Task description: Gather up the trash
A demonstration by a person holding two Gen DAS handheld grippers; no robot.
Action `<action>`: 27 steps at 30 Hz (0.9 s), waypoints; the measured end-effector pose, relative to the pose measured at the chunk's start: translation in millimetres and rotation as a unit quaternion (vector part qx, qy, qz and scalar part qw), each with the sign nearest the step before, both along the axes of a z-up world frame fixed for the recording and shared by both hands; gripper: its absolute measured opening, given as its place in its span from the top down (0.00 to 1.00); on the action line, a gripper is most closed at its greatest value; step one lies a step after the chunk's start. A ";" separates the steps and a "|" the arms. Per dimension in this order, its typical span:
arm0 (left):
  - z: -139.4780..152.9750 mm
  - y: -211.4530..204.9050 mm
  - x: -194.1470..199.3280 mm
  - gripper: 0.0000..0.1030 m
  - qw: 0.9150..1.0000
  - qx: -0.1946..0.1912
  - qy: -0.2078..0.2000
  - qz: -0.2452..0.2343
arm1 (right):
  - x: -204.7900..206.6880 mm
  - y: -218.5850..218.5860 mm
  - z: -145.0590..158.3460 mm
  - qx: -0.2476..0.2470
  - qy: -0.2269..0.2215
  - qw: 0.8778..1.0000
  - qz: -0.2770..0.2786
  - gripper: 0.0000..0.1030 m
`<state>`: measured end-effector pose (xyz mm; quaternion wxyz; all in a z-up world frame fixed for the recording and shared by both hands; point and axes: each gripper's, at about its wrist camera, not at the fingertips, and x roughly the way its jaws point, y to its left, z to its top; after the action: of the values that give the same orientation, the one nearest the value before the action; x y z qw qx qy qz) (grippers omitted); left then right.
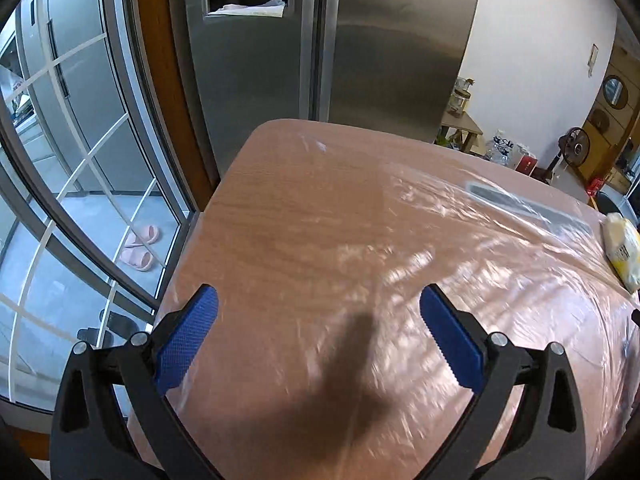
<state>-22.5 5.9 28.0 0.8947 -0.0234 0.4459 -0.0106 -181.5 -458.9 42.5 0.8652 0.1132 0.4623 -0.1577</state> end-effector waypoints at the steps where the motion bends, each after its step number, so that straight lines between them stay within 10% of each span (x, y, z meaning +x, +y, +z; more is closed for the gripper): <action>1: -0.2 1.3 2.3 0.02 1.000 0.002 0.001 0.001 | 2.7 -1.2 -1.5 -0.003 0.001 1.000 -0.002 0.04; 27: -17.1 -6.4 8.8 0.01 0.999 0.027 0.018 -0.014 | 11.2 -7.2 -4.9 -0.024 0.004 1.000 -0.008 0.04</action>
<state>-13.7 -0.6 10.9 0.8866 0.0062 0.4624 -0.0105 -170.3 -466.1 37.7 0.8646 0.0954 0.4608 -0.1763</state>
